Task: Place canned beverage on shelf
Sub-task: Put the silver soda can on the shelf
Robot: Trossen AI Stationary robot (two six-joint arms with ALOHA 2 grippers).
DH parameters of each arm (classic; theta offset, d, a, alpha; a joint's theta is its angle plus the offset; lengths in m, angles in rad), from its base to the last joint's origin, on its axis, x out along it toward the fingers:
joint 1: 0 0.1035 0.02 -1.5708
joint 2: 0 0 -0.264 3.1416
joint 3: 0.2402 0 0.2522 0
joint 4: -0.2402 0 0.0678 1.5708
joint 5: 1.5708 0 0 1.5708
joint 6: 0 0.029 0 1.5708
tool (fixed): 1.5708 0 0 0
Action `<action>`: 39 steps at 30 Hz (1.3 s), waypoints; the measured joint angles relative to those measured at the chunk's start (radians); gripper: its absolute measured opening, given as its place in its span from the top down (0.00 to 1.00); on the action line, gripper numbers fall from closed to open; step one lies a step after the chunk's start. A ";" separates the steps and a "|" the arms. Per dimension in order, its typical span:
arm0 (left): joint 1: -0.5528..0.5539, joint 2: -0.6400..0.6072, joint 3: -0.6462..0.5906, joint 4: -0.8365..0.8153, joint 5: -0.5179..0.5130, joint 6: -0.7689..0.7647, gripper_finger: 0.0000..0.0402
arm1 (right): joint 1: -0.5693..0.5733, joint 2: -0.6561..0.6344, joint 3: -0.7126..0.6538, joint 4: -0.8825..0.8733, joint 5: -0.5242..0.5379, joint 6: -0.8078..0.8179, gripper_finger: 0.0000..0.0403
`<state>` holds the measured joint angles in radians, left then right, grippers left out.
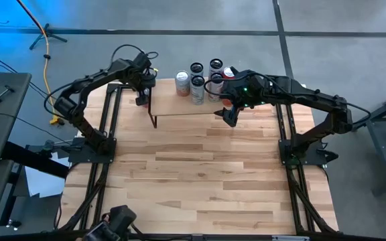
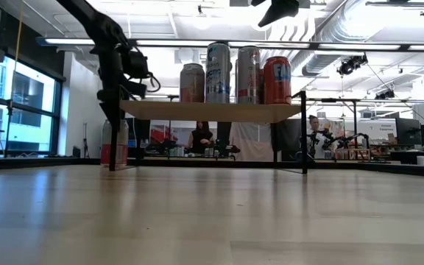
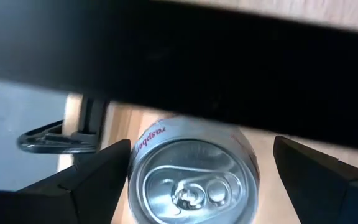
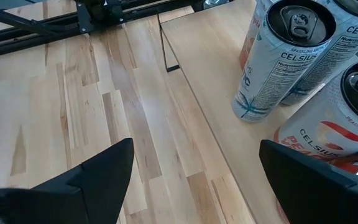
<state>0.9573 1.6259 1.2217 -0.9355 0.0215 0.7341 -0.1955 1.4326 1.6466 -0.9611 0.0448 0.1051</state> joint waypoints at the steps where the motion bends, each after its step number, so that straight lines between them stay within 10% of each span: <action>1: 0.000 0.006 0.000 -0.001 0.005 0.000 0.12 | 0.000 0.000 0.000 0.000 0.000 0.001 0.17; 9: 0.000 0.032 0.000 -0.005 -0.005 -0.007 0.17 | 0.000 0.000 0.000 0.000 0.000 0.025 0.17; 16: 0.000 0.031 0.002 -0.010 -0.005 -0.015 0.43 | 0.000 0.000 0.000 0.000 0.000 0.026 0.17; 39: -0.008 -0.157 0.175 -0.186 -0.299 -0.448 0.44 | -0.001 0.000 0.000 0.001 0.015 0.026 0.17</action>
<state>0.9493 1.4690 1.3963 -1.1217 -0.2778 0.2861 -0.1962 1.4322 1.6466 -0.9604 0.0601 0.1307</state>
